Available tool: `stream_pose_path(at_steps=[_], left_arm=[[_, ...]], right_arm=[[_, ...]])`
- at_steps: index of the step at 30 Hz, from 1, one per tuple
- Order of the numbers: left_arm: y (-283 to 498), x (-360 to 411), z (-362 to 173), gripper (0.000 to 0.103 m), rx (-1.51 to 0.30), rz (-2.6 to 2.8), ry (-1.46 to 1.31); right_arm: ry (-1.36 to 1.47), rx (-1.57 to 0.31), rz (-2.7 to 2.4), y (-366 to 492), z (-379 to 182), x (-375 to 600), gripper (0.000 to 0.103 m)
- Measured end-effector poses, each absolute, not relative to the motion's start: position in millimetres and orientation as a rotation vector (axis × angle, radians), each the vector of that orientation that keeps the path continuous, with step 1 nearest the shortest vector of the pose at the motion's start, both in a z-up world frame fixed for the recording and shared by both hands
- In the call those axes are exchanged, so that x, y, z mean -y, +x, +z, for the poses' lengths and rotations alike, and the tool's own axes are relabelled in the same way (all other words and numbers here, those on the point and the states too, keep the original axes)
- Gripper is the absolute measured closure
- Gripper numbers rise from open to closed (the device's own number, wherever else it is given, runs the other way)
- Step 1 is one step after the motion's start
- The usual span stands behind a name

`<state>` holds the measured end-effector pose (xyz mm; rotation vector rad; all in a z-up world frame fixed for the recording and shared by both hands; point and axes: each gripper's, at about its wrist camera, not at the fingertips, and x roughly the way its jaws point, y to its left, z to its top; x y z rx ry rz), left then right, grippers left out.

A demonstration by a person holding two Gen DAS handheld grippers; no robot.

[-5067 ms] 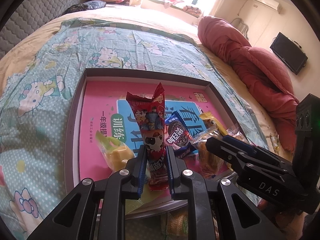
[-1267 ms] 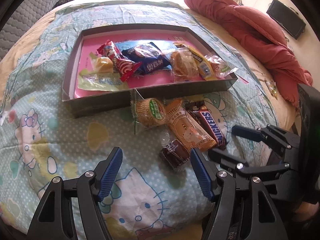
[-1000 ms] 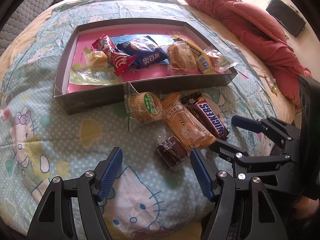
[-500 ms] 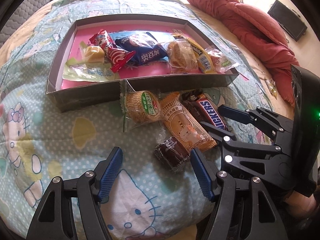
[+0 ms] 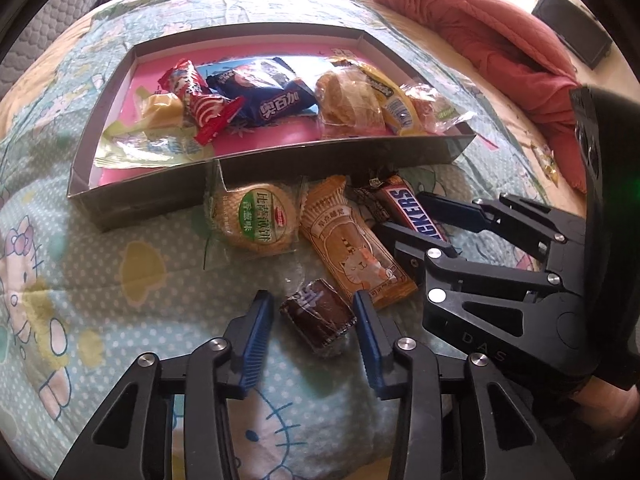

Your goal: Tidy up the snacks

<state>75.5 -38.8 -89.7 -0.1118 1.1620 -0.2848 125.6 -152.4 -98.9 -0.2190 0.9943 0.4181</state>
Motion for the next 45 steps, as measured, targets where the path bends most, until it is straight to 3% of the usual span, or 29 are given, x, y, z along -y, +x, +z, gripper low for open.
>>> stream_pose_path(at_steps=[13, 45], left_arm=[[73.9, 38.2, -88.4, 0.065, -1.132, -0.312, -0.105], [52.1, 3.5, -27.2, 0.065, -0.977, -0.272, -0.155]], right_arm=[[-0.187, -0.995, 0.435, 127.0, -99.4, 153.0, 0.074], [-0.013, -0.918, 0.482, 100.4, -53.1, 178.8, 0.074]])
